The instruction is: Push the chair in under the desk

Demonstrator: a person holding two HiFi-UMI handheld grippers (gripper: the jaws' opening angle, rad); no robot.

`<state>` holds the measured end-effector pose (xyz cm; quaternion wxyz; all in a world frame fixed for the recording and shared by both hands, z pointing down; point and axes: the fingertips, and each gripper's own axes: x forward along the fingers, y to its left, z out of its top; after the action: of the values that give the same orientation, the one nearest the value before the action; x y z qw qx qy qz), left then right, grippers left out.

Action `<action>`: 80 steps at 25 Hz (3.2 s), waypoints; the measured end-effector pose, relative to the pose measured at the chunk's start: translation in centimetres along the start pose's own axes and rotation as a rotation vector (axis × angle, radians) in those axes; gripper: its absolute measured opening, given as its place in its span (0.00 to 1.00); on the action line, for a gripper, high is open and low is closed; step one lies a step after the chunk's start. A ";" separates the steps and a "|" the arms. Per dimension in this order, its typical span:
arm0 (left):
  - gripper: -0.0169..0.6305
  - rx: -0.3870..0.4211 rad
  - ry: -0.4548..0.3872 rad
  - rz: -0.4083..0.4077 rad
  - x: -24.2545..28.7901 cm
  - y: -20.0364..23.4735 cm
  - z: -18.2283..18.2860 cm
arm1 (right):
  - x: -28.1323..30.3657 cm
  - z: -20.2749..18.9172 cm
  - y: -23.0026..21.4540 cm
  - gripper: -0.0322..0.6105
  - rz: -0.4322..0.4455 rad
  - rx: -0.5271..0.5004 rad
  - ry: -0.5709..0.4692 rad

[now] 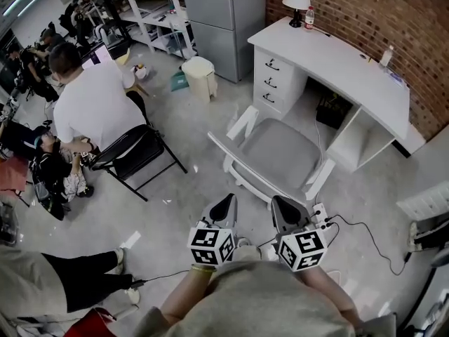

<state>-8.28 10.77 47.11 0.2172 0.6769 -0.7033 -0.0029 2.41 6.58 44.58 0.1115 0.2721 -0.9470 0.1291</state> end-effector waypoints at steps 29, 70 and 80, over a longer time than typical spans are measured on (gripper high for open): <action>0.40 0.757 0.306 -0.323 11.9 6.5 -0.2 | 4.7 -3.9 -4.9 0.32 -0.130 -0.392 0.365; 0.08 1.876 0.533 -0.658 22.5 10.3 -8.0 | 13.2 -13.7 -7.7 0.09 0.018 -0.754 0.890; 0.07 1.890 0.524 -0.671 26.9 9.3 -7.1 | 14.9 -12.6 -11.3 0.07 0.012 -0.773 0.885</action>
<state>-14.59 -12.01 64.42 -0.2681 0.7117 -0.1247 0.6372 -1.96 -6.07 62.71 0.5866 0.1268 -0.7903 -0.1239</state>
